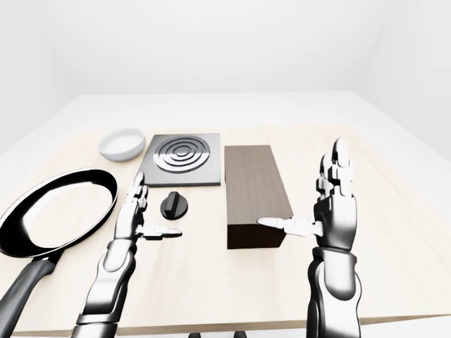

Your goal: Turn on the stove.

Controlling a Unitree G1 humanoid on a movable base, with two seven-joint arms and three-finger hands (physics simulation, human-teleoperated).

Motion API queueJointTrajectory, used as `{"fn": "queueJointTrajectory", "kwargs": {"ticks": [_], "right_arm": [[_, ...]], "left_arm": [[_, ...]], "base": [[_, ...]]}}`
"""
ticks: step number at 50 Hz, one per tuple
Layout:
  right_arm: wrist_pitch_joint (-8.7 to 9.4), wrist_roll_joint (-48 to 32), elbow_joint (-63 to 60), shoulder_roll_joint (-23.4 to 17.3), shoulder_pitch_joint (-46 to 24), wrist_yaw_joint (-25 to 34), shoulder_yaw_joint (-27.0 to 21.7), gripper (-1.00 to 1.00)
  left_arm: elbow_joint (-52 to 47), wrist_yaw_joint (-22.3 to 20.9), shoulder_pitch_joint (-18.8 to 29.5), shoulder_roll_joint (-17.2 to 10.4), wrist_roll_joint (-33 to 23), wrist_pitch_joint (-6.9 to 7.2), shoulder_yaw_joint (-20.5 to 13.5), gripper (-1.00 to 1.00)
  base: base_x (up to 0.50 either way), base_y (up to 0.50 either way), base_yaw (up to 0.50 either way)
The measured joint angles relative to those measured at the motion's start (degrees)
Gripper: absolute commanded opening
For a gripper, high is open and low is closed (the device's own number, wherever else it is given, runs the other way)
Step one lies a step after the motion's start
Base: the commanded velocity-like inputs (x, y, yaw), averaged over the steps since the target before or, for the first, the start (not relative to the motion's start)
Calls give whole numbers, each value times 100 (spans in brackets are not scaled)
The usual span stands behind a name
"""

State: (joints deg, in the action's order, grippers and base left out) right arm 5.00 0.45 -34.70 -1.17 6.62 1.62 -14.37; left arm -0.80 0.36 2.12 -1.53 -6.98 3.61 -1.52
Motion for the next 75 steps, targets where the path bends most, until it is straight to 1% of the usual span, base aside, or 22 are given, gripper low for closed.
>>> {"fn": "queueJointTrajectory", "kwargs": {"ticks": [11,15,25,34,39,48,57,69,75], "right_arm": [[0,20,51,17,47,-2,17,100],[0,20,55,18,52,-2,25,100],[0,17,54,20,53,-5,40,100],[0,7,70,19,47,-12,61,100],[0,1,82,18,44,-14,74,100],[0,-2,81,11,29,-14,83,100],[0,-1,60,6,18,-11,83,100],[0,-8,88,6,16,-7,96,100],[0,-14,117,7,17,-6,108,100]], "left_arm": [[135,38,272,-4,-38,57,18,100],[230,53,369,-4,-53,44,27,100],[622,103,700,-26,-81,-29,23,100],[1018,123,891,-33,-104,-167,30,100],[1184,120,956,-37,-103,-215,32,100],[1361,117,945,-28,-125,-306,54,100],[1430,115,831,-12,-151,-391,77,100],[1394,103,692,9,-178,-428,105,100],[1289,85,609,24,-190,-400,130,100]], "base": [[0,0,0],[0,0,0],[0,0,0],[0,0,0],[0,0,0],[0,0,0],[0,0,0],[0,0,0],[0,0,0]]}}
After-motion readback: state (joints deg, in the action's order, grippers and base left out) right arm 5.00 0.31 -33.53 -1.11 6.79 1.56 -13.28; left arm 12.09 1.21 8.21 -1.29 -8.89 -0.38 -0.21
